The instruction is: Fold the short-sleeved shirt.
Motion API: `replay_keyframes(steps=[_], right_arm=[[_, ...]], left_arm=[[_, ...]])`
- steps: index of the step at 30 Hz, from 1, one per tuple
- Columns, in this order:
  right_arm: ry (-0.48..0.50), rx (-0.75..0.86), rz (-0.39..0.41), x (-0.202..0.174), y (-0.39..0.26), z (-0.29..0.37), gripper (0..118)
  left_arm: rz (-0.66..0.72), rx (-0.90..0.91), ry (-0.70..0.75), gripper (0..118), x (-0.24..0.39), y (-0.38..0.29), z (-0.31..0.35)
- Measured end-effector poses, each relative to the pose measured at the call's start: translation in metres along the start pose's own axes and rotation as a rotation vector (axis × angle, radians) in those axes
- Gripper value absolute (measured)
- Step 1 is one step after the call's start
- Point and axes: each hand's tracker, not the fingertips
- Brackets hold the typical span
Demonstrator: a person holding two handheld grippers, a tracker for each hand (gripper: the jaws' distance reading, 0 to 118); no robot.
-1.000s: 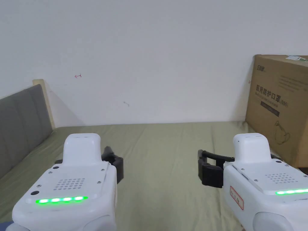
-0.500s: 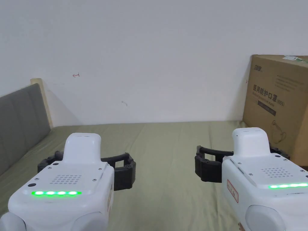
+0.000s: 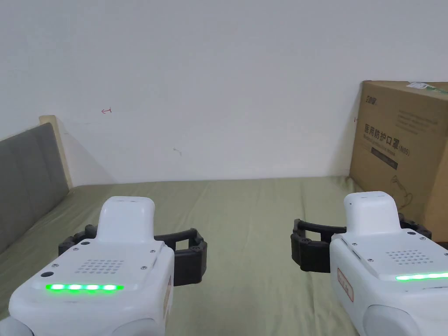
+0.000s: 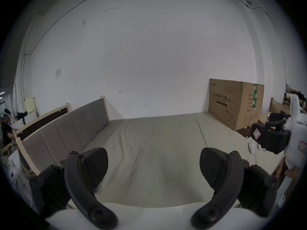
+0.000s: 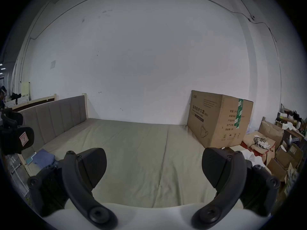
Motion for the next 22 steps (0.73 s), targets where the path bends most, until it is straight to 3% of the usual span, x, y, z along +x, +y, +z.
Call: replay_keyframes(steps=[22], right_arm=[[0.019, -0.022, -0.014, -0.0003, -0.0035, -0.0027, 115]], left_arm=[[0.028, 0.007, 0.059, 113, 0.0013, -0.0087, -0.003]])
